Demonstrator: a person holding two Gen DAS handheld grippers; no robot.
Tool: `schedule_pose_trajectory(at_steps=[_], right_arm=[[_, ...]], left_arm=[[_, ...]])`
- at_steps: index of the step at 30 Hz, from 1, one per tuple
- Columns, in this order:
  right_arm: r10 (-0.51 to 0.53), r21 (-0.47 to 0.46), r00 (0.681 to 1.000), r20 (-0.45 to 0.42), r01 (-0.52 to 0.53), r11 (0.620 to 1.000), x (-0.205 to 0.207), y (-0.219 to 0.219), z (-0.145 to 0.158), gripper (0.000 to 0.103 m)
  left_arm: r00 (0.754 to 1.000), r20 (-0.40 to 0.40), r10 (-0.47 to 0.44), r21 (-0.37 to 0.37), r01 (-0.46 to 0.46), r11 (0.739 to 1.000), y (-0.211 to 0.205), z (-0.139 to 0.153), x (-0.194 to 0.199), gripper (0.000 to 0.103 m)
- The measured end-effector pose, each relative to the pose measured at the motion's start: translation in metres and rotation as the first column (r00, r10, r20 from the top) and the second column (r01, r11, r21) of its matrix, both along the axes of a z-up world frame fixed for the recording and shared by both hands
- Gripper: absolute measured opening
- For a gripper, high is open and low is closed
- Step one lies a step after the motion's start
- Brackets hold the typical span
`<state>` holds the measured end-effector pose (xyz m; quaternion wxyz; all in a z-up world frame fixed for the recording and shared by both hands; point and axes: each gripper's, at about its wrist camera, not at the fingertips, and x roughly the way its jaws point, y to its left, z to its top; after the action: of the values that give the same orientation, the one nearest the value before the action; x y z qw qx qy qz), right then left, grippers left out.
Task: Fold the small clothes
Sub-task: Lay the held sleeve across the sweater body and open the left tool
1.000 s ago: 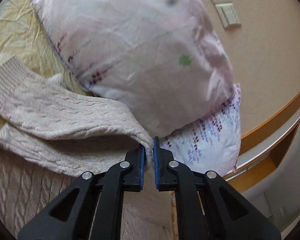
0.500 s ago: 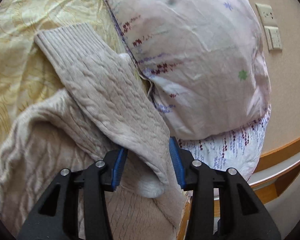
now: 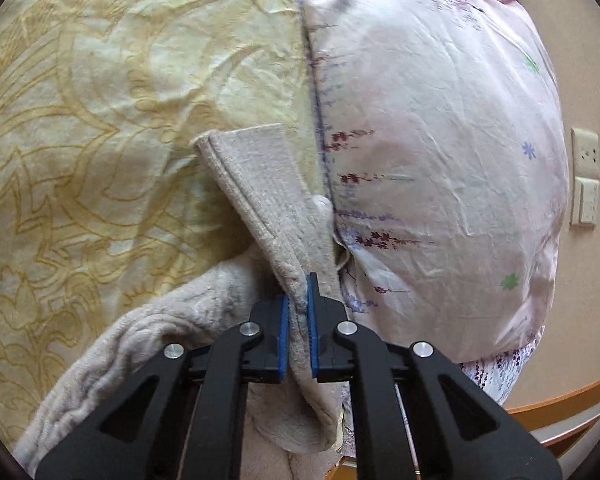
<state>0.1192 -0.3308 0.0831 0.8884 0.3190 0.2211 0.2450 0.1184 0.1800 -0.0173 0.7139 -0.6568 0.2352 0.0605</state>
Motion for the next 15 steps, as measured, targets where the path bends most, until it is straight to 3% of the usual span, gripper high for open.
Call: schedule_pose_trajectory(at_steps=[4, 6, 8, 10, 12, 15], right_arm=[[-0.049, 0.018, 0.999, 0.015, 0.049, 0.999, -0.002, -0.018, 0.004, 0.093], [-0.069, 0.046, 0.998, 0.002, 0.068, 0.997, -0.001, -0.029, 0.002, 0.093], [-0.079, 0.074, 0.997, -0.014, 0.080, 0.994, 0.001, -0.036, -0.001, 0.093], [-0.088, 0.085, 0.996, -0.027, 0.090, 0.992, 0.003, -0.041, -0.003, 0.093], [-0.095, 0.089, 0.995, -0.036, 0.098, 0.991, 0.005, -0.043, -0.004, 0.093], [-0.100, 0.092, 0.993, -0.059, 0.105, 0.990, 0.008, -0.047, -0.008, 0.092]], left_arm=[[0.976, 0.147, -0.161, 0.114, 0.145, 0.983, -0.040, 0.045, 0.021, 0.007], [0.943, 0.199, -0.265, 0.185, 0.230, 0.956, -0.071, 0.065, 0.033, 0.007], [0.897, 0.231, -0.378, 0.257, 0.318, 0.913, -0.108, 0.079, 0.045, 0.007], [0.842, 0.242, -0.482, 0.323, 0.399, 0.858, -0.146, 0.086, 0.054, 0.007], [0.789, 0.210, -0.578, 0.405, 0.468, 0.785, -0.183, 0.089, 0.062, 0.007], [0.719, 0.075, -0.691, 0.542, 0.553, 0.633, -0.238, 0.081, 0.068, 0.007]])
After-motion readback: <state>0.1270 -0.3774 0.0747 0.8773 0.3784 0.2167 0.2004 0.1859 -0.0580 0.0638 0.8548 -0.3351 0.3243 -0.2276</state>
